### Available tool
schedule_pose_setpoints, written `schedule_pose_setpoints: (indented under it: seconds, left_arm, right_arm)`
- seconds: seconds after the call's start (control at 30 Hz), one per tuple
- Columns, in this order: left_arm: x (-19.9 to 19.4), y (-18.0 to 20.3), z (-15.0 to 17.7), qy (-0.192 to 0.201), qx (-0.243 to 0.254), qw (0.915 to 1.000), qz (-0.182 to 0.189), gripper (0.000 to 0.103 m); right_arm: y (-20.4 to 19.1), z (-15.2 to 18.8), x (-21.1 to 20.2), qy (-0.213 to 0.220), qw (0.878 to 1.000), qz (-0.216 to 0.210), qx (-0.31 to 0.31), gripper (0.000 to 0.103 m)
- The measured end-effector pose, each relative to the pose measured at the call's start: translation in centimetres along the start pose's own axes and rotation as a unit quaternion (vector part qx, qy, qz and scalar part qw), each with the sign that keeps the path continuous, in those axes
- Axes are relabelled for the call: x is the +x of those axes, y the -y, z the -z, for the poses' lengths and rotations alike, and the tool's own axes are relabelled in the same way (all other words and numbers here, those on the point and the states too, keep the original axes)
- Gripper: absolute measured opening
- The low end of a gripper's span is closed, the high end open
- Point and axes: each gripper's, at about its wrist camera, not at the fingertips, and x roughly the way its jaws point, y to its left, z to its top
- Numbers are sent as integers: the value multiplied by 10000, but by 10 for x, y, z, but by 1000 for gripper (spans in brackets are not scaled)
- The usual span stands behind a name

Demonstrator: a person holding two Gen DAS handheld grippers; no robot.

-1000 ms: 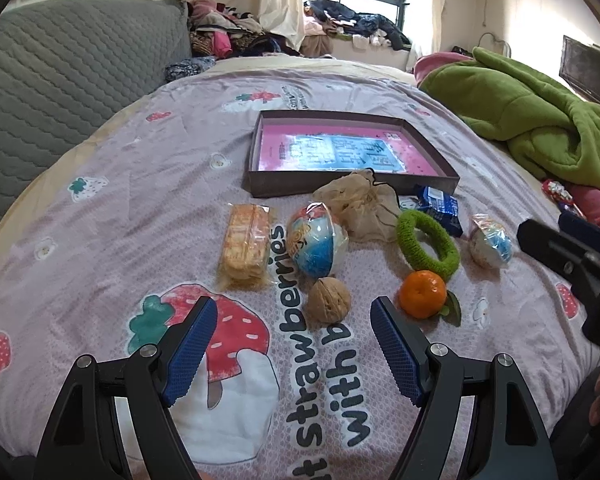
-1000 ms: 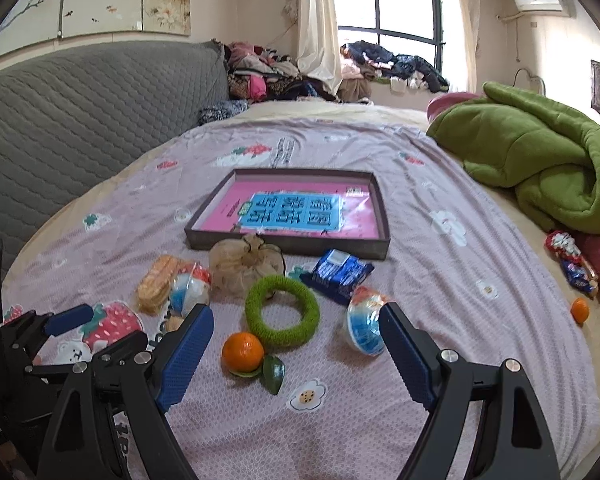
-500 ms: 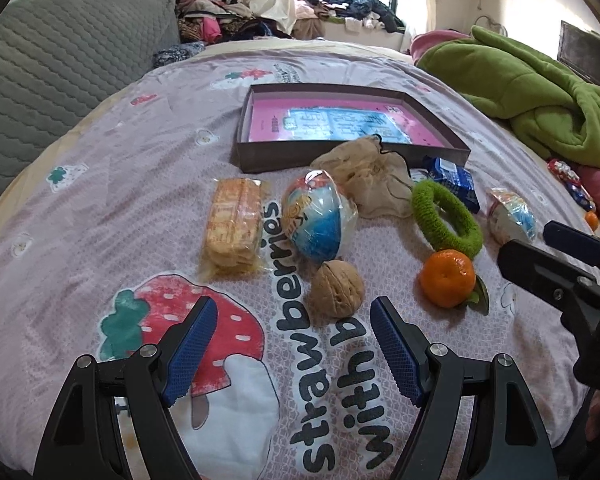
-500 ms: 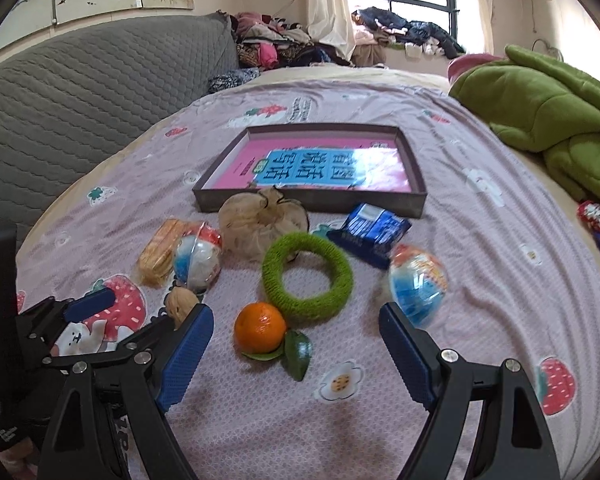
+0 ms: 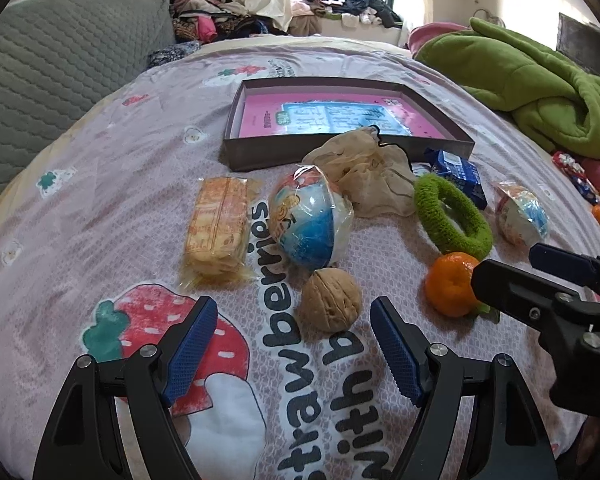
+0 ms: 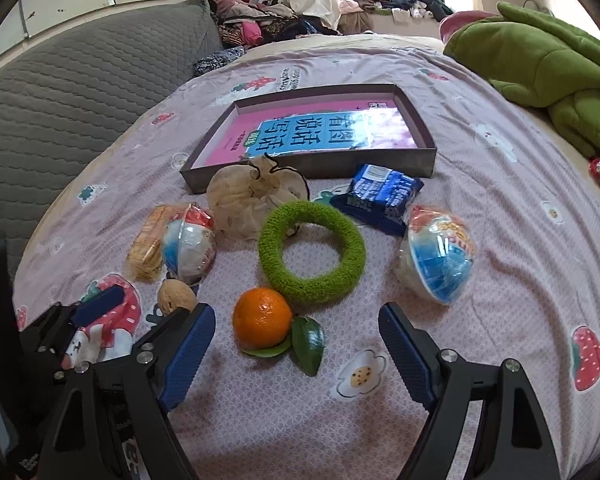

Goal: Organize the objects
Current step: 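Move the left tool toward the walnut while the right tool approaches the mandarin orange, then close the left tool on the walnut while the right tool closes on the mandarin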

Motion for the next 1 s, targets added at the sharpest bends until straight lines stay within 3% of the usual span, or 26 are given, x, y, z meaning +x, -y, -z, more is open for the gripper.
schedule_pose_setpoints:
  seconds: [0.17, 0.23, 0.63, 1.0]
  left_arm:
    - [8, -1, 2, -116, -73, 9999, 47, 79]
    - [9, -1, 2, -126, -84, 9999, 67, 73]
    - [18, -5, 0, -158, -163, 9994, 247, 67]
    - [19, -4, 0, -177, -7, 9995, 264, 40]
  right_arm:
    - [-2, -1, 6, -108, 9999, -79, 84, 76]
    - [0, 0, 11, -216, 9997, -67, 121, 73]
    - [-1, 4, 31, -497, 9979, -175, 372, 69]
    - [-15, 3, 38, -426, 9988, -145, 209, 54]
